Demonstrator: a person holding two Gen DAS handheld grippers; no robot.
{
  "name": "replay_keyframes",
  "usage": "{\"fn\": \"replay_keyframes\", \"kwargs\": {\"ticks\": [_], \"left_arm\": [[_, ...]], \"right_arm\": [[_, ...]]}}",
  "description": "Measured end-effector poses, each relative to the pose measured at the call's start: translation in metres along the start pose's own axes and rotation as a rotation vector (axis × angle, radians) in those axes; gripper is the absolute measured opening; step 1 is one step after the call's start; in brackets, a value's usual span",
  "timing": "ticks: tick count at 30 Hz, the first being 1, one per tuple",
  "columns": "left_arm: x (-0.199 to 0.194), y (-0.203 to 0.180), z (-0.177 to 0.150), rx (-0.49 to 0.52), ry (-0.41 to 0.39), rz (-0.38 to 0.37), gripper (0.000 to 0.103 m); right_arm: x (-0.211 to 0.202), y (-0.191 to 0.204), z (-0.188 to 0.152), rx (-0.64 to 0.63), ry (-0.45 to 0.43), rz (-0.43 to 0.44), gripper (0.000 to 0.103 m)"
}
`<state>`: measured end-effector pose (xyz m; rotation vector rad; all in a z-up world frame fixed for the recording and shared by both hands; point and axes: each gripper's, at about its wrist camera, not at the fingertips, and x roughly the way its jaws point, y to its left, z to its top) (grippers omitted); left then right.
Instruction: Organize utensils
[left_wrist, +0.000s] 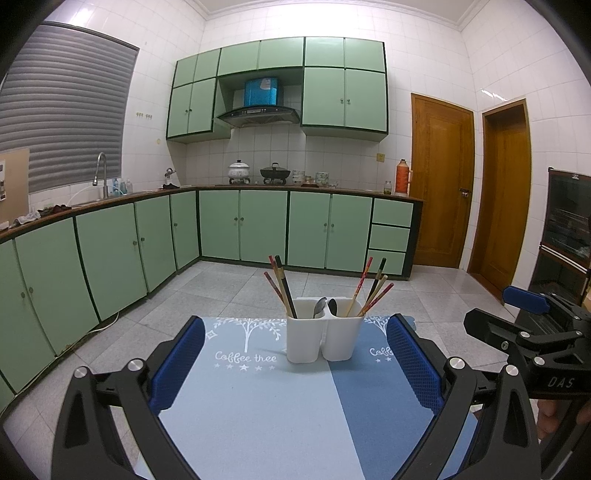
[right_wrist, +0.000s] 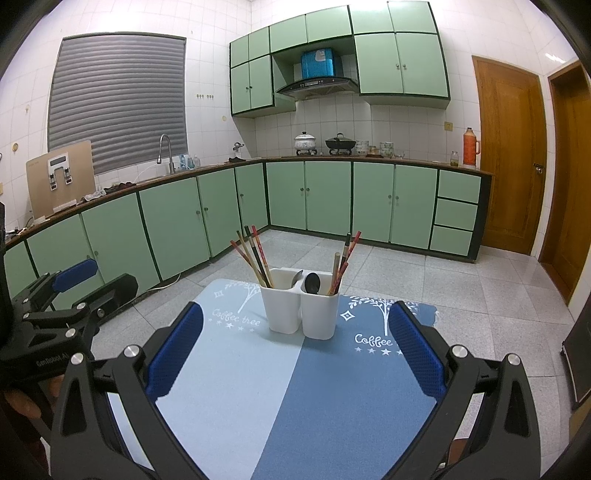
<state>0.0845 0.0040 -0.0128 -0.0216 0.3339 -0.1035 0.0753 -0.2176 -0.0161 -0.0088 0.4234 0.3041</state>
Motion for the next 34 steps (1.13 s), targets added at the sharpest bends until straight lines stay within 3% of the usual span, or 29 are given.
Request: {"fn": "replay_keyframes", "kwargs": {"ticks": [34], "left_arm": [[0.0014,-0.0020,-0.0027,-0.011,0.002,0.006,0.097]], "right_arm": [[-0.0011,-0.0082,-0.0044,0.002,0.007,-0.006,0.098]]}}
